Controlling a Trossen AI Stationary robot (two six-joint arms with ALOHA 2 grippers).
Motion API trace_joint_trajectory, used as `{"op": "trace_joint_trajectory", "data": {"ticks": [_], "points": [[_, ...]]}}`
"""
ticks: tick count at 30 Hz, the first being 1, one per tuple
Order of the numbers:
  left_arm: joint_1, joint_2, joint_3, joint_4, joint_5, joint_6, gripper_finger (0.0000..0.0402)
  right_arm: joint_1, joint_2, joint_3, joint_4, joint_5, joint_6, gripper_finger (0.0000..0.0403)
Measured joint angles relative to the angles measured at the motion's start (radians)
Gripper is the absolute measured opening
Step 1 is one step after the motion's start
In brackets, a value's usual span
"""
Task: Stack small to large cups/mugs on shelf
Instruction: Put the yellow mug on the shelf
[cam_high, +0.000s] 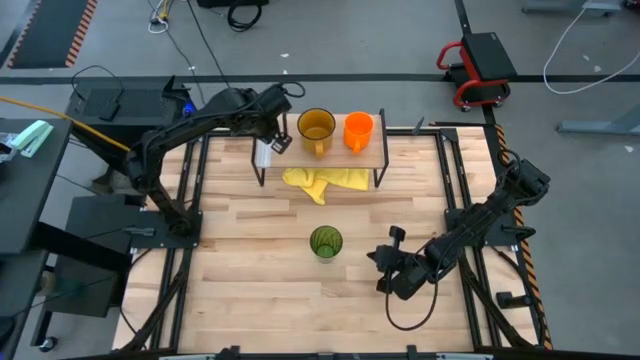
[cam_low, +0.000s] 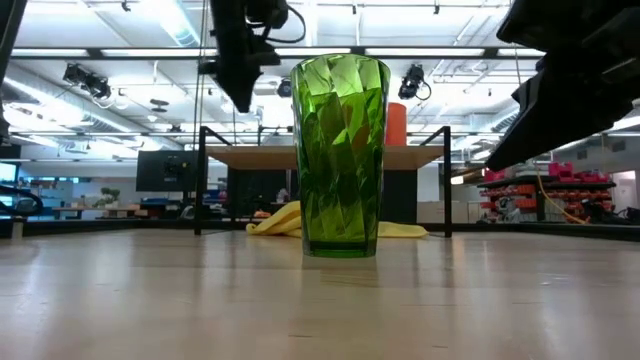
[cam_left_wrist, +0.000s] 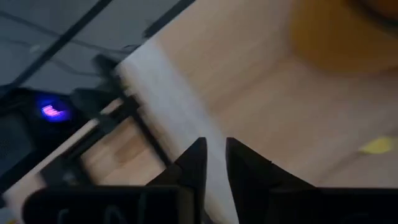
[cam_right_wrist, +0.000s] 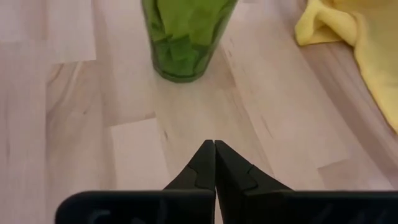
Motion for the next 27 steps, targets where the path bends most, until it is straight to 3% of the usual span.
{"op": "trace_joint_trajectory", "data": {"ticks": [4,11,16,22,27], "points": [[0.013,0.0,-0.018,0.069,0.066,0.002,0.0048,0.0,0.0,0.0,-0.033,0.008,0.047,0.0007],[0.012,0.0,-0.025,0.089,0.071,-0.007,0.0028,0.003,0.0,0.0,-0.045,0.011,0.084,0.0007],[0.003,0.013,-0.025,0.181,0.079,0.001,0.0025,0.003,0.0,0.0,-0.045,0.023,0.088,0.0008],[0.003,0.03,-0.025,0.236,0.198,0.011,0.0032,0.003,0.0,0.0,-0.045,0.023,0.086,0.0007],[0.018,0.062,-0.025,0.265,0.221,0.018,0.0032,0.003,0.0,0.0,-0.045,0.023,0.081,0.0007]]}}
